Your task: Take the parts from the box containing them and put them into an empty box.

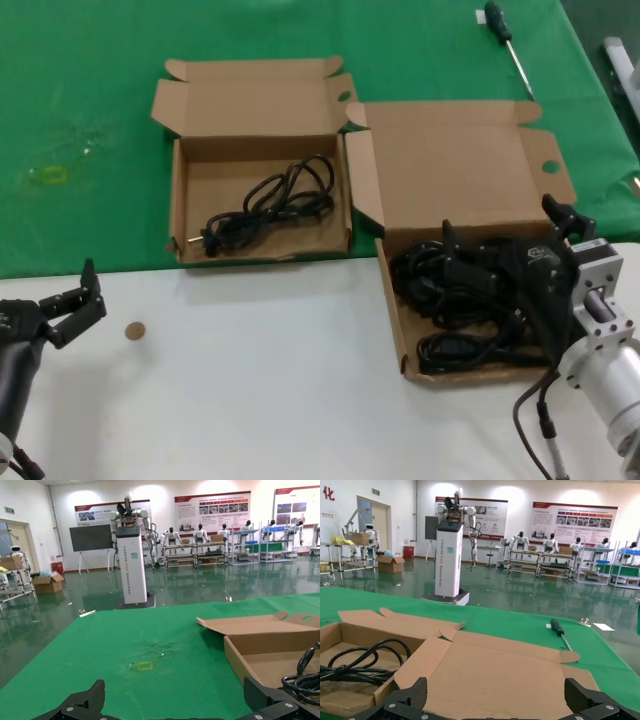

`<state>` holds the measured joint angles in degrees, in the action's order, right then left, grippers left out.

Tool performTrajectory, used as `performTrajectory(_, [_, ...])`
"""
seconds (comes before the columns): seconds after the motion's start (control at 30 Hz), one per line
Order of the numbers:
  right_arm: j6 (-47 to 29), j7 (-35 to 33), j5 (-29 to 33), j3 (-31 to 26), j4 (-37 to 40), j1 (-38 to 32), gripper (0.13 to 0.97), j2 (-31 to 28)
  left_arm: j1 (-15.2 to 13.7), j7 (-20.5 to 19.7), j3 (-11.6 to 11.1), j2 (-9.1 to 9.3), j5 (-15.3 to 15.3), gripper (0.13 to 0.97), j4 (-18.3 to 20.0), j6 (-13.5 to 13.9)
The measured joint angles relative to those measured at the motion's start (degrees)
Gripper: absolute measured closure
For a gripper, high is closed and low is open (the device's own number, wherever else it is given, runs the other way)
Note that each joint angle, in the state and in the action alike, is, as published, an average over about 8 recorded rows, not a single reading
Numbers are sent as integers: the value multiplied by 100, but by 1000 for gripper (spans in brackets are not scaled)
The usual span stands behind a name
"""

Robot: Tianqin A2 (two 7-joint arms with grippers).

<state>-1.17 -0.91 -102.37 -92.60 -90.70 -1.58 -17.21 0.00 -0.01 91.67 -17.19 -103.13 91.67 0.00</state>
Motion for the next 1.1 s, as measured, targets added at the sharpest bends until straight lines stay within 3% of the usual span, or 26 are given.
performTrajectory(1.1, [3,2,-1,2,-2,3,129,0,0,0,0,0,0,132,0,0])
